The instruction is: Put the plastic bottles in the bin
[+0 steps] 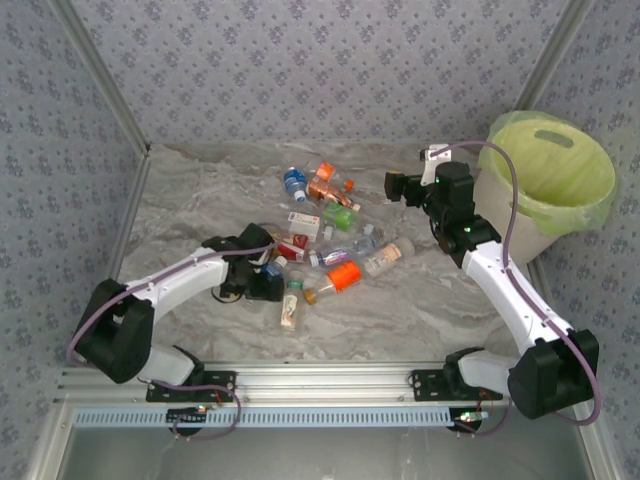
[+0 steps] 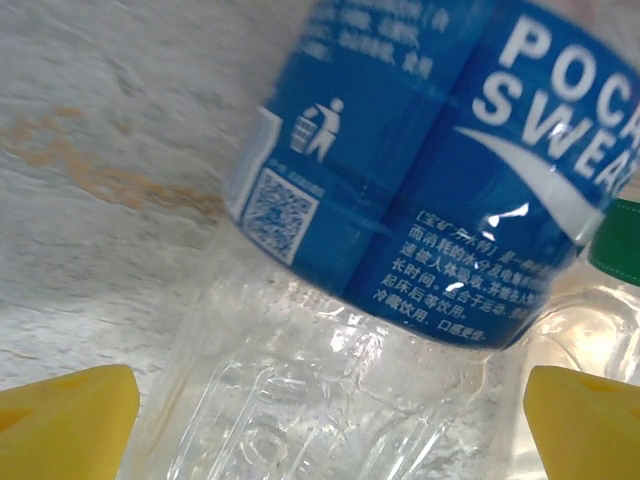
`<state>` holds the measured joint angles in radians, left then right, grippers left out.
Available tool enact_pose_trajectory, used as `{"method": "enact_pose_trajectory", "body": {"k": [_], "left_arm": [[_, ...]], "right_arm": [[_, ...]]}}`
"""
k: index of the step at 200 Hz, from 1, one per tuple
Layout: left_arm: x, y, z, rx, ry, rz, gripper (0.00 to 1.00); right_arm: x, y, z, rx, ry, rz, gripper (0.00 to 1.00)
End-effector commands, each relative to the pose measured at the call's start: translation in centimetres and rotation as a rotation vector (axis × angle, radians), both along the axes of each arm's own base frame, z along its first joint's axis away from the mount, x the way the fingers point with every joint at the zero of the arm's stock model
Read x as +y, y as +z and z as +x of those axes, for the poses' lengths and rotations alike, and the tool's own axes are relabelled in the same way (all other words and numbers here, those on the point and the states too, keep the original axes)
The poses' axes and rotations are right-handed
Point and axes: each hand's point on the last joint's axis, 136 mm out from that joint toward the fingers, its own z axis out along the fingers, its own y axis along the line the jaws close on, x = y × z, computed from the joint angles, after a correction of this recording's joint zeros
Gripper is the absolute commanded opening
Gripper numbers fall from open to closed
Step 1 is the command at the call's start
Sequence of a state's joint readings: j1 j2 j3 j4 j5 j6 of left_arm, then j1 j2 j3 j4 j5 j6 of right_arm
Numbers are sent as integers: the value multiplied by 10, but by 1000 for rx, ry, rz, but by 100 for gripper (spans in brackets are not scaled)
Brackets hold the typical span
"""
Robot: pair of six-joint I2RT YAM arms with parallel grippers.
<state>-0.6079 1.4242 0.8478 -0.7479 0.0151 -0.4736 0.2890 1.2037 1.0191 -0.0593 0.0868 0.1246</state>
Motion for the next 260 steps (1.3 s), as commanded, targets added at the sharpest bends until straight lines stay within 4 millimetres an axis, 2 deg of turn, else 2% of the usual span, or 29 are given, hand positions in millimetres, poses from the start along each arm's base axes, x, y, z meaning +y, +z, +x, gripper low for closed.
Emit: {"method": "enact_pose_trajectory", "body": {"k": [1,26,44,75,103,123,130,172,218,230,241,260], "left_arm": [[0,-10,-12,48,1,25,98],[9,-15,-7,27,21,78,96],[5,-16,-4,11,15,62,88],[5,-14,-6,-5,1,49,78],[2,-1,-4,-64,-2,5,72],[2,10,-4,-118,-12,-28,66],[-1,17,2,-163,-6,-47,64],[8,39,10,-271,29,-53,45],[1,81,21,-422,20,-152,22],[-10,100,25,-459,-1,-222,16],[-23,120,28,-490,-30,-293,0],[-43,150,36,-544,-83,-386,0]], "right_arm": [[0,11,3,-19,-19,17,100],[0,9,3,-11,-22,14,100],[2,6,3,0,-13,18,100],[2,-14,-4,74,-6,-21,100],[1,-27,-9,109,-16,-14,100],[1,-28,-9,115,-13,-8,100],[2,-28,-9,117,-12,-6,100],[6,-31,-11,129,10,3,100],[20,-27,-13,125,59,47,100],[24,-23,-14,125,61,82,100],[28,-19,-14,131,64,132,100],[30,-13,-15,155,45,208,100]]}}
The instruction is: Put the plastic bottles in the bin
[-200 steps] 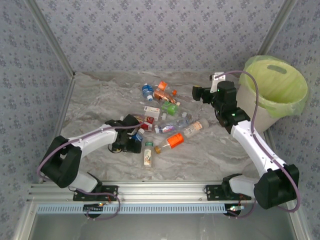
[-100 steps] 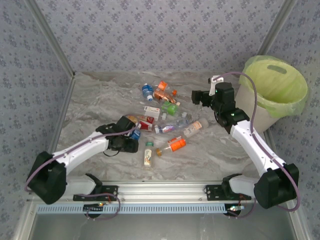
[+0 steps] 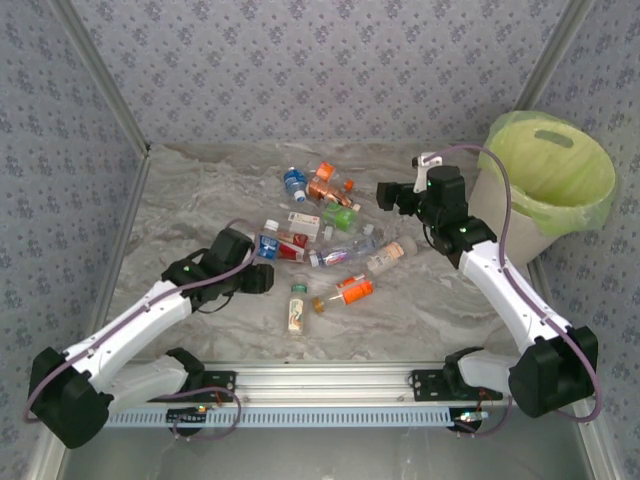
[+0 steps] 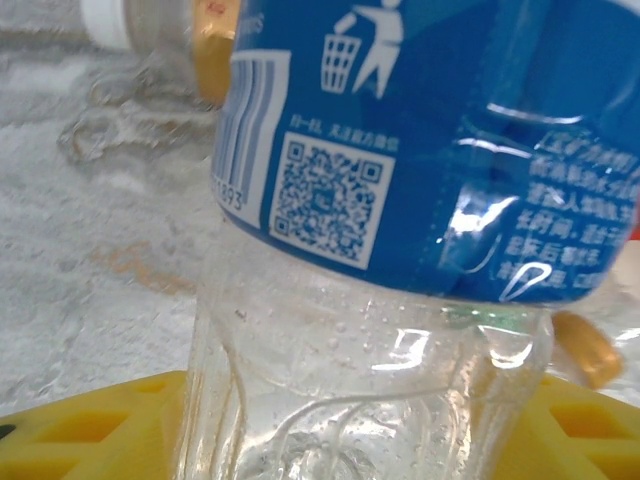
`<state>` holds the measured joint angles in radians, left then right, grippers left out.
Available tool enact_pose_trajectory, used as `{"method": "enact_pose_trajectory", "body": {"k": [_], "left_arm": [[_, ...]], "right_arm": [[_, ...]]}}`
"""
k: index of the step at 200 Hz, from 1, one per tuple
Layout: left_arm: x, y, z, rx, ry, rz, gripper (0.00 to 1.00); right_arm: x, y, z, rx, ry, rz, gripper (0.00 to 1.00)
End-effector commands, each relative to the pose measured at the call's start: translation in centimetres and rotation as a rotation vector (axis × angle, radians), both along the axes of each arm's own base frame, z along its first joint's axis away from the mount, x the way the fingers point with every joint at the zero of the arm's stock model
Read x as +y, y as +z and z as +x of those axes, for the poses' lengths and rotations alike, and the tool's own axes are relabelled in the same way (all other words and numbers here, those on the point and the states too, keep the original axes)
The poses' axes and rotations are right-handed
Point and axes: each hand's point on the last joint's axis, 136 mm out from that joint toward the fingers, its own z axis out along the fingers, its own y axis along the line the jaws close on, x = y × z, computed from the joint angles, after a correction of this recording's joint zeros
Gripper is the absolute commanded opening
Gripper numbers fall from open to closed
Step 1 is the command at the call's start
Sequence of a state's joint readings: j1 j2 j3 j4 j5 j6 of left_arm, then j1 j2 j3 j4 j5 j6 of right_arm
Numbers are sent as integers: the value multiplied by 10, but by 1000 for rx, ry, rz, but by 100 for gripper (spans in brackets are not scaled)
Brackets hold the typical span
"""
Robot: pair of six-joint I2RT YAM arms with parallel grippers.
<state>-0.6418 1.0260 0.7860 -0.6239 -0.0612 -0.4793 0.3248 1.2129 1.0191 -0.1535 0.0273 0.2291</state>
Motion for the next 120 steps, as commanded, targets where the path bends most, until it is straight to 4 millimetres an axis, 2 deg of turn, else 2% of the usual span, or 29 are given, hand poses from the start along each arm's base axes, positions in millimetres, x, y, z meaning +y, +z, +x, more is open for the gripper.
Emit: {"method": "enact_pose_trajectory", "body": {"k": [1,22,53,60,64,89,120], "left_arm": [[-36,60,19,-144,-106,-155,0],[-57,81,28,-200,-192,-201,0],[-92,102,42,-251,-339,-260,0],[-99,106,45,-258,-366,-273,0],[-104,109,46,-264,-382,-280,0],[-129,121,54,-293,-471,-343,0],[-153,139,60,-328,-564,-420,0]], "right_arm": [[9,12,-2,34,-15,125,100],[20,23,-6,42,35,189,100],[59,51,-20,69,252,296,100],[65,50,-23,92,278,315,100],[68,66,-24,71,302,332,100],[93,88,-38,63,439,419,100],[118,99,-49,78,552,463,100]]}}
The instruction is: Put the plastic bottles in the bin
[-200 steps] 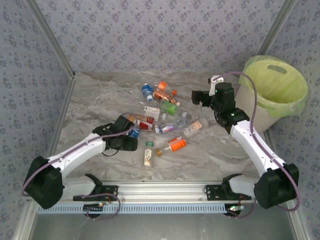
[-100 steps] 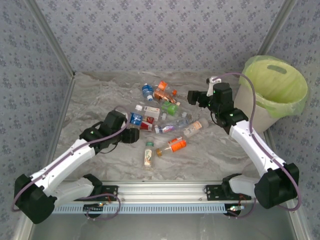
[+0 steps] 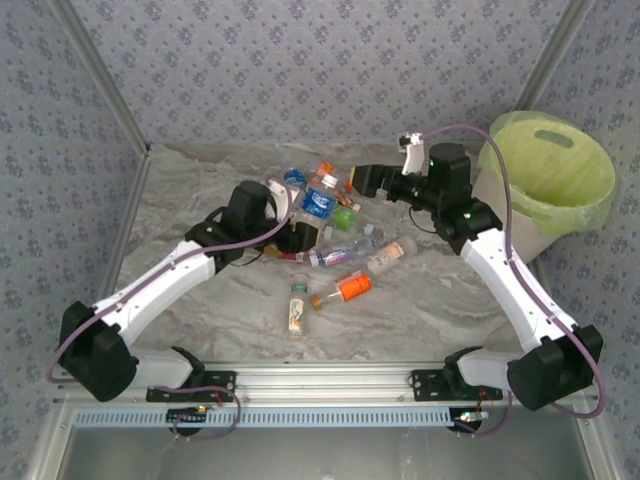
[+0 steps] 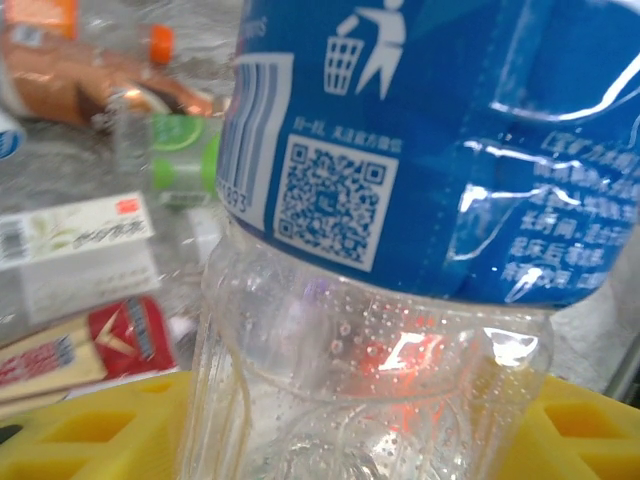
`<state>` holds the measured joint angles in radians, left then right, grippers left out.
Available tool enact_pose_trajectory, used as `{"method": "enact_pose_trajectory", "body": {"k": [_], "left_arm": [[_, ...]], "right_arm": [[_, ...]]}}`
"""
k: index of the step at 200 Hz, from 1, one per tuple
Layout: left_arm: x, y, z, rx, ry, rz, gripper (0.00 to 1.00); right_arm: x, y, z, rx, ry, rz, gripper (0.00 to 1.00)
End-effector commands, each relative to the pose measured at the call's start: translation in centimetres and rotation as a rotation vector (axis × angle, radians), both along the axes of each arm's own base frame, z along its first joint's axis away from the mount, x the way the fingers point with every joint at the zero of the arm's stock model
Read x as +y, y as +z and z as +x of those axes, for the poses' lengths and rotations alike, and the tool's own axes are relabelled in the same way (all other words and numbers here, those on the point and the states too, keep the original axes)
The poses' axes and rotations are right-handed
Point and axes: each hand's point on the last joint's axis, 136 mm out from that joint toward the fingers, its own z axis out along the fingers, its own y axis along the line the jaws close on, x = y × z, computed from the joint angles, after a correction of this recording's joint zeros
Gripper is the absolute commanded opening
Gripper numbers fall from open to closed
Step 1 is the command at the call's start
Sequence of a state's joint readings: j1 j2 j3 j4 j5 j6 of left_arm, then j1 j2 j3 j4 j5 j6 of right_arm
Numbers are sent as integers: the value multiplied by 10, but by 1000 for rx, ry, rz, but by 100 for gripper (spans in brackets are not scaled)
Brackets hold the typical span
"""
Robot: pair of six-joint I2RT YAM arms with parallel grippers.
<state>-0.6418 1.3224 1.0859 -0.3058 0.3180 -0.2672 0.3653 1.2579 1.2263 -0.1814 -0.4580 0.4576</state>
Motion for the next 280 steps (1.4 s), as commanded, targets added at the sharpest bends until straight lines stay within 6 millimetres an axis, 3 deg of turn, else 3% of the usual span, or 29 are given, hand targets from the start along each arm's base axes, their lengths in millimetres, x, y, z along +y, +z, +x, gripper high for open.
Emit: {"method": "enact_pose_trajectory", "body": {"k": [1,47,95,112,154,162,174,208,247,280], "left_arm": [[-30,48,1,-120,-143,-131,0],[-47,69,5,-187,-211,-208,0],[-55,61,15,-148,-195,-191,0],[-56,57,19,-133,-182,-184,0],[-59,56,17,-135,-199,-187,5],[-58,55,17,-134,-195,-184,10],[-56,55,18,-135,-180,-178,35],[-44,52,23,-168,-104,-157,75],[-23,55,25,-225,-12,-138,99],[17,54,38,-295,215,-97,99]], "right_arm": [[27,19,-16,12,143,74,100],[31,-2,-3,97,75,46,100],[52,-16,-7,141,175,21,97],[52,-22,-4,152,167,14,89],[46,-19,2,121,119,20,55],[44,-18,1,113,116,17,51],[41,-17,1,103,100,5,50],[18,-15,4,74,23,-45,51],[-41,-7,14,28,-159,-174,51],[-96,15,14,-30,-286,-225,52]]}}
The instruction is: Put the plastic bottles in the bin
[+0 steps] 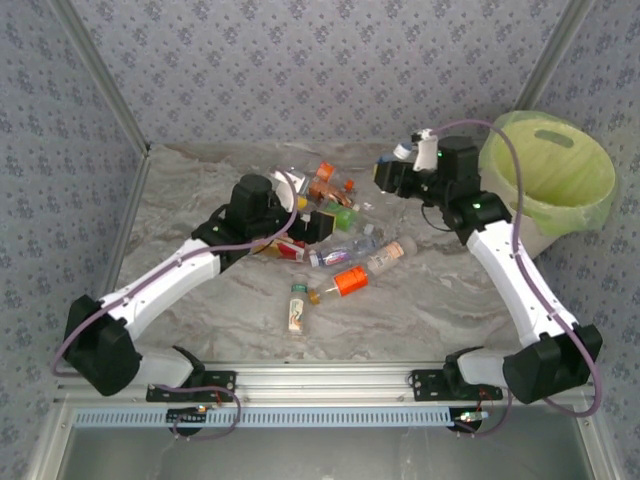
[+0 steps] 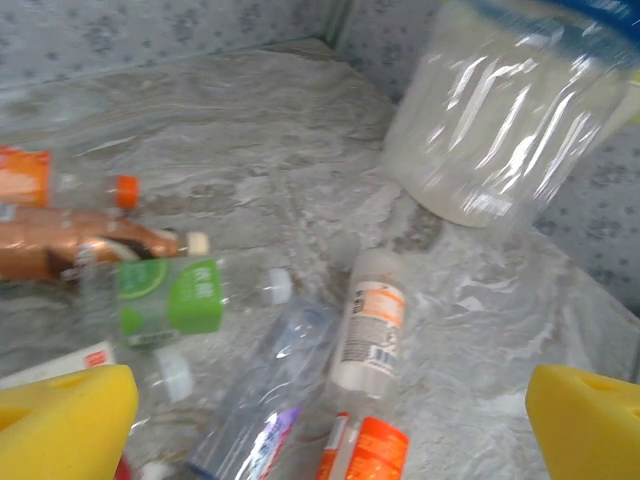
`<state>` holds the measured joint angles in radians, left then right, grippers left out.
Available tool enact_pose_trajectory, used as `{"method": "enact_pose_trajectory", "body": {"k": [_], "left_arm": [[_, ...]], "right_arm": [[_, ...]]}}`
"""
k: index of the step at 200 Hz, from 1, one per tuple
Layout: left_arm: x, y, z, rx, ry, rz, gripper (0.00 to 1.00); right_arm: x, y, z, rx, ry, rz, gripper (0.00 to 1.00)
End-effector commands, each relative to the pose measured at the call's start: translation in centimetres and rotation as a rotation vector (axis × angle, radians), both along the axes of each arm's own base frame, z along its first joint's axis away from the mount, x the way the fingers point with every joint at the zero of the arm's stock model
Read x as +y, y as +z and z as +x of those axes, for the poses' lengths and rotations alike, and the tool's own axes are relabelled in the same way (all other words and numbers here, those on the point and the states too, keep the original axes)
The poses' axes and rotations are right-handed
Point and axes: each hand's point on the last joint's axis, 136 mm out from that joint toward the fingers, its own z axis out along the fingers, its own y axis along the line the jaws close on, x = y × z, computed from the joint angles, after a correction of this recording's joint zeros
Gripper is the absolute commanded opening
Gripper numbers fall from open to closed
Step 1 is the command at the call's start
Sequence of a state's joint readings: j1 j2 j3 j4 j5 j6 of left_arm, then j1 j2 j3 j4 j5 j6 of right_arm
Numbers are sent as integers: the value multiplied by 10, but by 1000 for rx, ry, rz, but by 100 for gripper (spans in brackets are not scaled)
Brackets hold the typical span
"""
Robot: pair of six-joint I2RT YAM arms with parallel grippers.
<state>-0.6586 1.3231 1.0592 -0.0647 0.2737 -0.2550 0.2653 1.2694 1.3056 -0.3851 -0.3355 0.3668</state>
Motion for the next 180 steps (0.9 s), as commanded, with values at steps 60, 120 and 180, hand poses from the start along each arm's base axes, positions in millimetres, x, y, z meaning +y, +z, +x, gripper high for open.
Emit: {"method": "enact_pose_trajectory", "body": {"k": [60,120,180], "left_arm": [[113,-2,30,-104,619,48,100],[161,-19,24,-74,808,23,99],[171,-25,20,-39,823,-41,99]], "right_arm": [[-123,88,-14,-236,-335,-308,53],[-187,146,-16,-369,-598,-464,53],[-273,135,-5,-392,-1018,-519,55]]}}
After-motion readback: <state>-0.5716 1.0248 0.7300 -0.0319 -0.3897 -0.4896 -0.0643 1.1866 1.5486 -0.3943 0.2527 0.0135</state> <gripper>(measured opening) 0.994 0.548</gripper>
